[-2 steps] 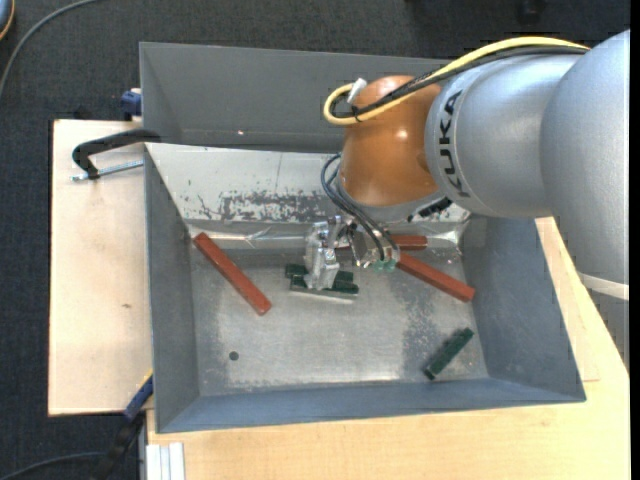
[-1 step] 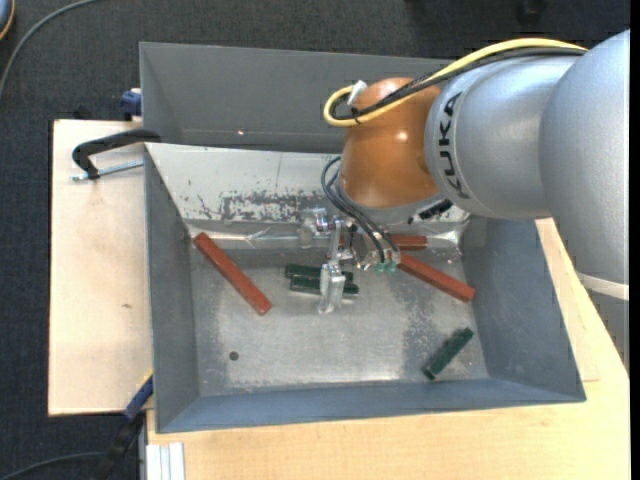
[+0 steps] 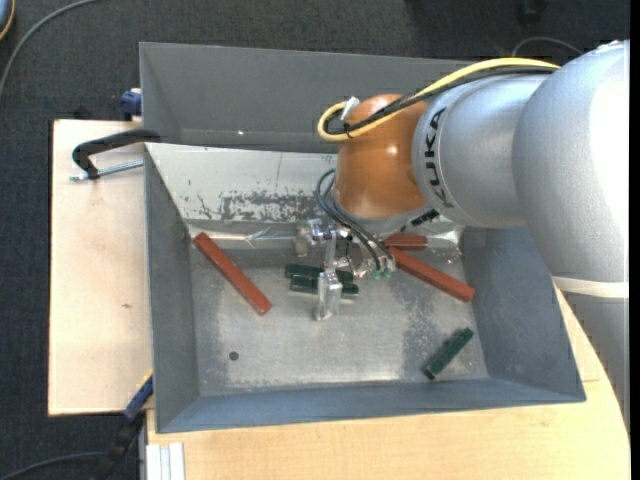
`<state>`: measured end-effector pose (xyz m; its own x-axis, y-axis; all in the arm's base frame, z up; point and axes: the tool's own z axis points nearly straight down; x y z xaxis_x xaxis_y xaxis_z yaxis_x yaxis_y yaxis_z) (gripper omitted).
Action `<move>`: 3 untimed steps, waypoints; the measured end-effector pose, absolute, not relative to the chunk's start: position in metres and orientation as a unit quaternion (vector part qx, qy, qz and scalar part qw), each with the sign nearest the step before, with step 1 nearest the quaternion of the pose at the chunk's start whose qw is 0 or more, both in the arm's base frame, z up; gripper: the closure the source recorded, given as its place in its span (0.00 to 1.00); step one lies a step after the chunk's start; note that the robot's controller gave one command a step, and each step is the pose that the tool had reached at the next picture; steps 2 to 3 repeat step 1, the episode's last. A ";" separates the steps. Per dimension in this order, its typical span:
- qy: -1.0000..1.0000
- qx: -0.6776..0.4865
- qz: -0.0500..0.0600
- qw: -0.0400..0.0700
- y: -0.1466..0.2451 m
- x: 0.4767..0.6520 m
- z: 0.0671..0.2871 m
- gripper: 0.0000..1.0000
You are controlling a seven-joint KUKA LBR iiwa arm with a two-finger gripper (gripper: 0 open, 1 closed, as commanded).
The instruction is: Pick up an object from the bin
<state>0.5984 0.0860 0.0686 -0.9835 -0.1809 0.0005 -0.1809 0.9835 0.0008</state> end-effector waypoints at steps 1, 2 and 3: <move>-0.996 0.091 -0.001 -0.001 0.086 0.599 0.071 1.00; -0.996 0.091 -0.001 -0.001 0.086 0.599 0.071 1.00; -0.996 0.091 -0.001 -0.001 0.086 0.599 0.071 1.00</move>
Offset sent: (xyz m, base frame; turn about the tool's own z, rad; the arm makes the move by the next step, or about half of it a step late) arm 0.0000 0.0000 0.0000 0.0000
